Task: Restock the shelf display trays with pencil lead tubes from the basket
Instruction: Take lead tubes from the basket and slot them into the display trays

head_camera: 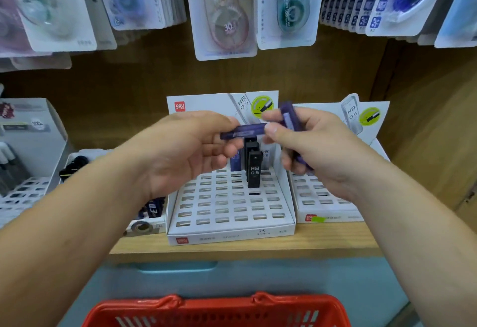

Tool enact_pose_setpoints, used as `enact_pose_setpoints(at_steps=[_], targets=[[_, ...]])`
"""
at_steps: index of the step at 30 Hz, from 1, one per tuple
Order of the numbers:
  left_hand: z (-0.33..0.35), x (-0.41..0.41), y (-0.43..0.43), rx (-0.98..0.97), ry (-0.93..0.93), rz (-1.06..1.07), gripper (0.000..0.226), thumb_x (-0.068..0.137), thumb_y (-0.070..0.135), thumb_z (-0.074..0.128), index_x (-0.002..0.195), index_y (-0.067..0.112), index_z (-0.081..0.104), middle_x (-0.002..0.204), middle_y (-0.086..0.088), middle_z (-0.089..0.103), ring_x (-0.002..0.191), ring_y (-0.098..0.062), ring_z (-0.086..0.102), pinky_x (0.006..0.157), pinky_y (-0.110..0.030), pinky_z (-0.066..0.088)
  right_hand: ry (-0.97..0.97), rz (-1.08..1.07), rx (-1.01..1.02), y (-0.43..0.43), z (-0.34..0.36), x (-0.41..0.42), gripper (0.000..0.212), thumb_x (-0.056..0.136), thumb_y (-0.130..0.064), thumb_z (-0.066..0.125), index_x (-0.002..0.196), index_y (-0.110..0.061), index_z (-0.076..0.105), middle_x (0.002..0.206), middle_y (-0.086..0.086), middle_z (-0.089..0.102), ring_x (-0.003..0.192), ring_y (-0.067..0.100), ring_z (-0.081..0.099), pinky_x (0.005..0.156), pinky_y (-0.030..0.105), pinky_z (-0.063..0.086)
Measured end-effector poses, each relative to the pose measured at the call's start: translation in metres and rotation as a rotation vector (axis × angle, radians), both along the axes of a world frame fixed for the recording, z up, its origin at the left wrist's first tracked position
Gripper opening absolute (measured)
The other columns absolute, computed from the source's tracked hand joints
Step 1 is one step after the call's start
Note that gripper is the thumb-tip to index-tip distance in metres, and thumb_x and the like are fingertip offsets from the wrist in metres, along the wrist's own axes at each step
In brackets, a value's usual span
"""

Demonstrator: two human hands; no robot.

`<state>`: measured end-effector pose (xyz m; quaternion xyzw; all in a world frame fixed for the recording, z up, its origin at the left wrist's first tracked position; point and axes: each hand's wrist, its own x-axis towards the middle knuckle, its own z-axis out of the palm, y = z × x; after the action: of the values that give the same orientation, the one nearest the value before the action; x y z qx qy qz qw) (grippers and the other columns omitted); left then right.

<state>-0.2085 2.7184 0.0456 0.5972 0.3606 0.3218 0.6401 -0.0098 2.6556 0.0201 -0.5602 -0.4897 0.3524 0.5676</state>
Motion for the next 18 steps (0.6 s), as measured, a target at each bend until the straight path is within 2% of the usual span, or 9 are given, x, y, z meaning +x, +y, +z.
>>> enact_pose_setpoints(at_steps=[2, 5, 7, 9, 12, 14, 16, 18], targets=[[-0.001, -0.010, 0.005, 0.026, -0.004, -0.016, 0.019, 0.090, 0.004, 0.071, 0.109, 0.006, 0.068, 0.090, -0.015, 0.071, 0.069, -0.015, 0.066, 0.058, -0.021, 0.056, 0.131, -0.066, 0.006, 0.005, 0.001, -0.003, 0.013, 0.099, -0.023, 0.069, 0.110, -0.018, 0.074, 0.093, 0.010, 0.077, 0.051, 0.015, 0.051, 0.045, 0.025, 0.034], [-0.008, -0.014, 0.008, 0.106, 0.022, -0.020, 0.036, 0.081, -0.001, 0.076, 0.115, 0.005, 0.068, 0.093, -0.017, 0.073, 0.075, -0.020, 0.069, 0.061, -0.025, 0.056, 0.245, -0.052, 0.043, 0.009, 0.002, -0.012, 0.013, 0.093, -0.013, 0.075, 0.106, -0.011, 0.072, 0.074, 0.010, 0.067, 0.047, 0.016, 0.049, 0.040, 0.024, 0.031], [-0.013, -0.012, 0.007, 0.221, 0.102, 0.004, 0.027, 0.085, -0.003, 0.076, 0.111, 0.004, 0.071, 0.093, -0.018, 0.074, 0.076, -0.019, 0.068, 0.061, -0.026, 0.056, 0.281, -0.074, 0.069, 0.010, 0.004, -0.016, 0.021, 0.086, -0.010, 0.081, 0.105, -0.011, 0.071, 0.072, 0.011, 0.063, 0.043, 0.016, 0.047, 0.038, 0.021, 0.029], [-0.015, -0.010, 0.005, 0.326, 0.177, 0.017, 0.020, 0.085, 0.002, 0.080, 0.103, 0.006, 0.073, 0.089, -0.017, 0.076, 0.073, -0.018, 0.067, 0.062, -0.027, 0.055, 0.249, -0.089, 0.062, 0.009, 0.006, -0.018, 0.029, 0.081, -0.011, 0.086, 0.102, -0.013, 0.066, 0.068, 0.005, 0.065, 0.040, 0.015, 0.046, 0.037, 0.018, 0.031], [-0.015, -0.006, 0.002, 0.427, 0.195, 0.028, 0.017, 0.082, 0.009, 0.085, 0.094, 0.010, 0.073, 0.082, -0.013, 0.076, 0.071, -0.025, 0.069, 0.072, -0.037, 0.060, 0.190, -0.029, 0.021, 0.007, 0.006, -0.026, 0.023, 0.082, -0.011, 0.085, 0.098, -0.010, 0.069, 0.066, 0.001, 0.068, 0.044, 0.013, 0.046, 0.036, 0.017, 0.034], [-0.013, -0.005, 0.004, 0.510, 0.239, 0.064, 0.024, 0.083, 0.010, 0.085, 0.102, 0.019, 0.073, 0.087, -0.008, 0.077, 0.082, -0.029, 0.075, 0.084, -0.048, 0.064, 0.178, -0.029, 0.006, 0.010, 0.005, -0.027, 0.014, 0.087, -0.018, 0.082, 0.095, -0.011, 0.074, 0.074, 0.005, 0.069, 0.049, 0.013, 0.044, 0.040, 0.019, 0.033], [-0.014, -0.006, 0.009, 0.600, 0.311, 0.122, 0.042, 0.088, 0.013, 0.082, 0.123, 0.031, 0.067, 0.092, -0.001, 0.075, 0.084, -0.023, 0.076, 0.080, -0.048, 0.064, 0.168, -0.046, -0.056, 0.013, 0.005, -0.022, 0.017, 0.094, -0.034, 0.076, 0.094, -0.017, 0.073, 0.086, 0.008, 0.062, 0.056, 0.013, 0.043, 0.045, 0.023, 0.032], [-0.017, -0.009, 0.016, 0.670, 0.339, 0.161, 0.052, 0.092, 0.013, 0.077, 0.134, 0.039, 0.059, 0.096, 0.004, 0.070, 0.085, -0.017, 0.076, 0.075, -0.043, 0.065, 0.201, -0.040, -0.137, 0.014, 0.005, -0.017, 0.023, 0.100, -0.036, 0.064, 0.105, -0.014, 0.066, 0.094, 0.008, 0.055, 0.059, 0.013, 0.044, 0.048, 0.027, 0.030]])
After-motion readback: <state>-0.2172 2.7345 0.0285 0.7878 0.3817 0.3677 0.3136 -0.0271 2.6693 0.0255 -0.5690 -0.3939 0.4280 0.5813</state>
